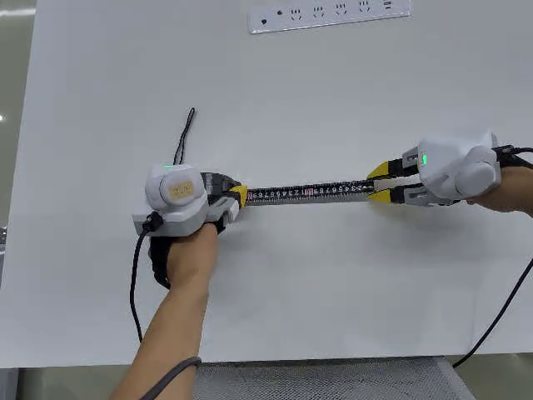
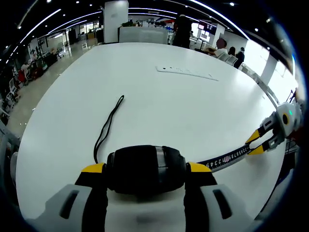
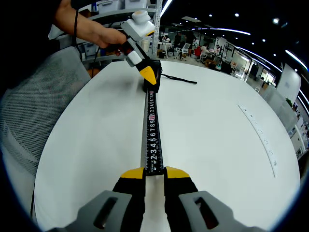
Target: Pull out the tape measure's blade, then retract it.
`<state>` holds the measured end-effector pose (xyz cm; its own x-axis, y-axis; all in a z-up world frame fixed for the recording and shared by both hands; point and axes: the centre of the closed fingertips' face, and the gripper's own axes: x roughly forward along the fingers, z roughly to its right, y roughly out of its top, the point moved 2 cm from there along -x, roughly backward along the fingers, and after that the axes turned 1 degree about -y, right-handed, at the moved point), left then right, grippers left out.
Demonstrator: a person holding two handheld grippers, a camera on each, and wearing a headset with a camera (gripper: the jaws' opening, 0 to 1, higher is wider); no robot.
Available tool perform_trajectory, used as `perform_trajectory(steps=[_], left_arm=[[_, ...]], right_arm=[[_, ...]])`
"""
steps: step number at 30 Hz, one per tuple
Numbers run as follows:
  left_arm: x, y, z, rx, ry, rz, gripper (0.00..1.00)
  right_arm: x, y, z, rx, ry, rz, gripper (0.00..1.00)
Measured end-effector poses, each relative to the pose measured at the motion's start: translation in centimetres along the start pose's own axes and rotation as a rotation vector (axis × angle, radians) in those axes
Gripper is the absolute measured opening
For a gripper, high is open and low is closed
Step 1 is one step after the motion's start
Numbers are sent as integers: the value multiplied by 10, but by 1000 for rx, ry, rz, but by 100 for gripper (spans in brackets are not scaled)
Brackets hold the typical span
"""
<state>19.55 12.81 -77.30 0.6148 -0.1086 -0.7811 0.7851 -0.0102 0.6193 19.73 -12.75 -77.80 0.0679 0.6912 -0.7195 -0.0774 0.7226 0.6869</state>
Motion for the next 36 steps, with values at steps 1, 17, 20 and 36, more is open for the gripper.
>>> perform_trajectory(steps=[1, 17, 20, 36], left_arm=[[0, 0, 0, 1, -2, -1, 60], [-3, 0, 1, -6, -23, -6, 60], [-2, 1, 1, -7, -30, -8, 60], [-2, -1, -2, -12, -65, -14, 59]], right_arm=[[1, 0, 0, -1, 1, 1, 13], [5, 6, 1, -7, 1, 10, 13], [5, 7, 1, -7, 1, 11, 13], [9, 12, 1, -16, 3, 16, 13]])
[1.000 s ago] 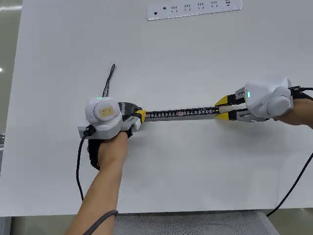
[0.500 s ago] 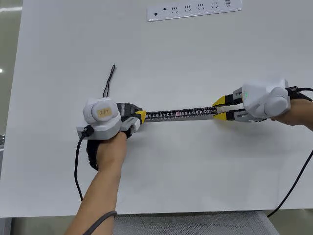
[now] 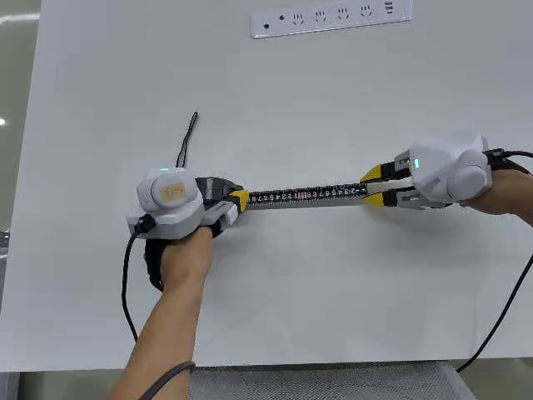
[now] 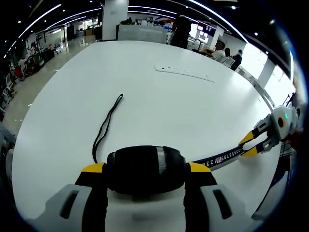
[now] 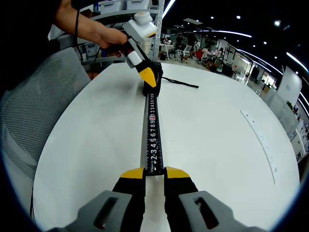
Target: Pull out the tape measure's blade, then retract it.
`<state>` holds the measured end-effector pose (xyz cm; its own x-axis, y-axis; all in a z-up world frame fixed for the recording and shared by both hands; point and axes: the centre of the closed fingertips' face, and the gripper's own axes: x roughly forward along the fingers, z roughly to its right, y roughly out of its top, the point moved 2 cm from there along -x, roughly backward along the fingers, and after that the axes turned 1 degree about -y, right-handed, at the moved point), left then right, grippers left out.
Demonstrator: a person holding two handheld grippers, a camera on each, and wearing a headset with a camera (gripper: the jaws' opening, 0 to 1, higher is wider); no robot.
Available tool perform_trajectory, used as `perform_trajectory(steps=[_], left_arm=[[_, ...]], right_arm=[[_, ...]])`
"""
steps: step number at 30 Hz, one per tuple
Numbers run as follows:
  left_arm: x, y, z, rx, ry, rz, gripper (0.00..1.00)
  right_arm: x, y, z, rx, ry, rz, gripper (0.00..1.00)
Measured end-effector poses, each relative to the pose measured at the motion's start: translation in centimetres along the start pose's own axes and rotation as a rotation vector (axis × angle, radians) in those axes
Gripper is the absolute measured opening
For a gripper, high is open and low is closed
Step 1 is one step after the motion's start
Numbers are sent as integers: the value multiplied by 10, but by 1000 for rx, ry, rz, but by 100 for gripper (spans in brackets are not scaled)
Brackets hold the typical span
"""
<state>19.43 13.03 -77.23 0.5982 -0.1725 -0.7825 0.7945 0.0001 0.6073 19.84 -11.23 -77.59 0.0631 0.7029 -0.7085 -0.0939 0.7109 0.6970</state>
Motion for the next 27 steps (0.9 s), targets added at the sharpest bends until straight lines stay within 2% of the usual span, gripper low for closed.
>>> perform_trajectory(steps=[21, 27], left_arm=[[-1, 1, 2, 2, -23, -6, 59], [-1, 0, -1, -2, -31, -8, 59]], right_arm=[[5, 8, 0, -9, 1, 11, 13], [7, 10, 1, -11, 4, 13, 13]])
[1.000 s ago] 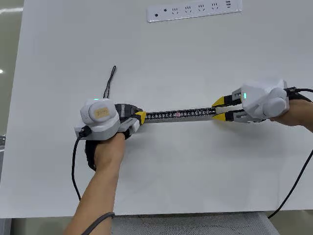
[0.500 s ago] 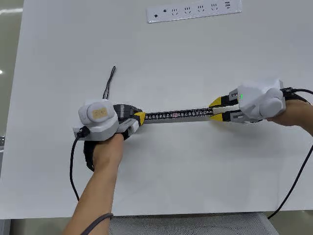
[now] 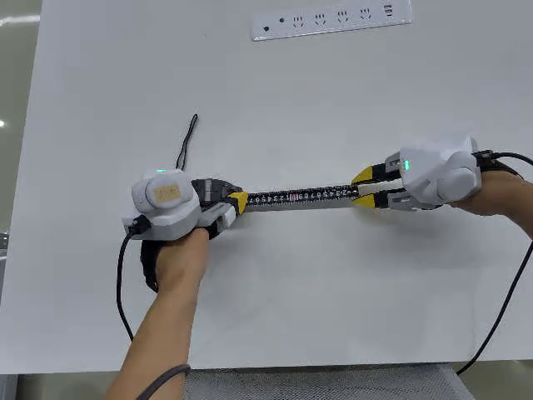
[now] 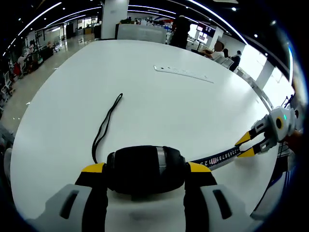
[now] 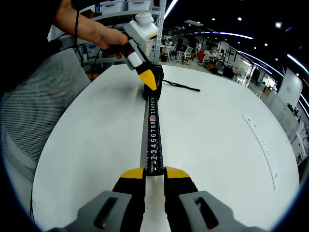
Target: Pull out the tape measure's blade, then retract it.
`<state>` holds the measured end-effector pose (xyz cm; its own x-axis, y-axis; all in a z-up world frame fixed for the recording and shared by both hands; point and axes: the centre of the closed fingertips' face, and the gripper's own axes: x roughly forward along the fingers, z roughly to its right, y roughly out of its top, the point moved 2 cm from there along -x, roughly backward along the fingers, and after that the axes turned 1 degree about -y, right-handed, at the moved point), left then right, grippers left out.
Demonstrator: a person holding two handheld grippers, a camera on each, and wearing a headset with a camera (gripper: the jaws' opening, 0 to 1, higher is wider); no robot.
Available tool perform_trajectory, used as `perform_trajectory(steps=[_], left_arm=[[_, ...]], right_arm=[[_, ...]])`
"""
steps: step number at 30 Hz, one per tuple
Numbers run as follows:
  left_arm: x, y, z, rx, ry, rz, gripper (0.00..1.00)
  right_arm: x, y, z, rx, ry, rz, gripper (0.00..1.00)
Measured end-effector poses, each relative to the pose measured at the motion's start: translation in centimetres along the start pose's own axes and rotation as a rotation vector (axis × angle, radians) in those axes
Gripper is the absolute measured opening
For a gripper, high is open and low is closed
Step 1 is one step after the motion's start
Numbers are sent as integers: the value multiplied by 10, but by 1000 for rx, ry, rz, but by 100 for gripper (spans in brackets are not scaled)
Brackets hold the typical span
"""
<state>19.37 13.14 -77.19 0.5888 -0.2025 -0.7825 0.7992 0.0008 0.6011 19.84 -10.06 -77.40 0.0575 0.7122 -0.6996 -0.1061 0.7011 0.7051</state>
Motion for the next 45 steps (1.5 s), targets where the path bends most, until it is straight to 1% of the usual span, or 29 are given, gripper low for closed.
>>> perform_trajectory(steps=[10, 25, 31, 36, 42, 45], left_arm=[[-2, -1, -1, 0, -3, 0, 60], [-1, 1, 2, 6, -15, -3, 59], [-1, 1, 1, 5, -18, -3, 59], [-1, 1, 2, 6, -19, 3, 60], [-1, 0, 0, 7, -19, 3, 61], [-1, -1, 1, 8, -16, 4, 61]], right_arm=[[3, 4, 0, -2, 2, 3, 13], [6, 8, -1, -4, 6, 10, 13], [7, 10, 0, -3, 7, 11, 13], [9, 9, 0, 4, 2, 6, 14], [12, 8, -1, 2, -1, -6, 14], [13, 8, 0, 4, -3, -9, 14]])
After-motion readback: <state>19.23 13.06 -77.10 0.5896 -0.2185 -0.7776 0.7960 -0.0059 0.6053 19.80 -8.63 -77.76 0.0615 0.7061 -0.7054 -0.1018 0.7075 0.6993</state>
